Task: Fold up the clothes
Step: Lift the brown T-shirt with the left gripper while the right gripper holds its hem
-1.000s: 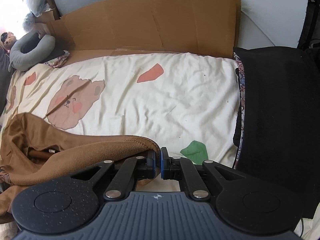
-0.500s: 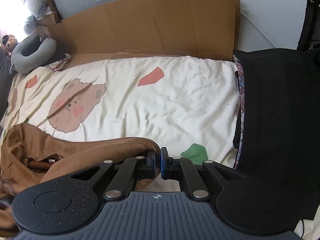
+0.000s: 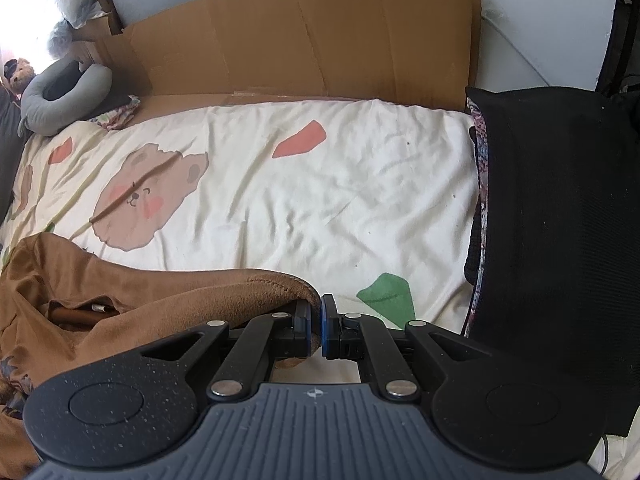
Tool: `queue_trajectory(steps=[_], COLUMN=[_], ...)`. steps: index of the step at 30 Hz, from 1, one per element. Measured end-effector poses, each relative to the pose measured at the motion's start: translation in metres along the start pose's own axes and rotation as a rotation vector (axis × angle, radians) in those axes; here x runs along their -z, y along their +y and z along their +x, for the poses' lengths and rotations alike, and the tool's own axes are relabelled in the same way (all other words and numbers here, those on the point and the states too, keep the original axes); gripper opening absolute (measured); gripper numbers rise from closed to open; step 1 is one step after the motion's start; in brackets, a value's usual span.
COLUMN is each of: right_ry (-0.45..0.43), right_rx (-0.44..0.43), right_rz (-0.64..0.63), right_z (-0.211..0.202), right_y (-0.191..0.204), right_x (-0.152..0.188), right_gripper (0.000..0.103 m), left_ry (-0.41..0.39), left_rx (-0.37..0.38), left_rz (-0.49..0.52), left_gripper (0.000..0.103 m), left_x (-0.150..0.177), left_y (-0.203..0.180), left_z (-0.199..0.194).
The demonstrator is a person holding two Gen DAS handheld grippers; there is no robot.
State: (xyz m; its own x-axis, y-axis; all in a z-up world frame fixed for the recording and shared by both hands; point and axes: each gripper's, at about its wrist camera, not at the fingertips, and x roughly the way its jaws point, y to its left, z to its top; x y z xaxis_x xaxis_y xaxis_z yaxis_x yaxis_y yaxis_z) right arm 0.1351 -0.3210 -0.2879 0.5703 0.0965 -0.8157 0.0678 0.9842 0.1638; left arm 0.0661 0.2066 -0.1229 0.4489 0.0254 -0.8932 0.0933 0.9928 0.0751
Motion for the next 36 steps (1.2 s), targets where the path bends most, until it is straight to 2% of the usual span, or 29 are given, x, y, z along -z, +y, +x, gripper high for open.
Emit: queue_trajectory(steps=[14, 17, 21, 26, 29, 36], right_ry=[0.002, 0.006, 0.011, 0.023, 0.029, 0.034], right_rx=[0.008, 0.006, 0.003, 0.003, 0.002, 0.016], right_rz=[-0.048, -0.046, -0.043, -0.042, -0.041, -0.074], right_z=[0.002, 0.002, 0.003, 0.005, 0.007, 0.009], right_y=[0.003, 0.002, 0.001, -0.001, -0.002, 0.001], right_x=[0.002, 0.002, 0.003, 0.005, 0.006, 0.008], right_gripper=[0.003, 0.003, 0.003, 0.003, 0.003, 0.003], left_ry=[-0.086, -0.094, -0.109, -0.055, -0.015, 0.085], left_rx=[-0.002, -0.011, -0.009, 0.007, 0.005, -0.012], left_rz=[0.482, 0.582, 0.602, 0.806, 0.896, 1.123], left_gripper=[0.011, 0.011, 0.011, 0.012, 0.012, 0.012], left_x=[-0.115, -0.128, -0.147, -0.152, -0.151, -0.132], left_y=[-0.037, -0.047, -0.051, -0.071, -0.082, -0.101], left_z=[0.085, 0.102, 0.120, 0.149, 0.172, 0.224])
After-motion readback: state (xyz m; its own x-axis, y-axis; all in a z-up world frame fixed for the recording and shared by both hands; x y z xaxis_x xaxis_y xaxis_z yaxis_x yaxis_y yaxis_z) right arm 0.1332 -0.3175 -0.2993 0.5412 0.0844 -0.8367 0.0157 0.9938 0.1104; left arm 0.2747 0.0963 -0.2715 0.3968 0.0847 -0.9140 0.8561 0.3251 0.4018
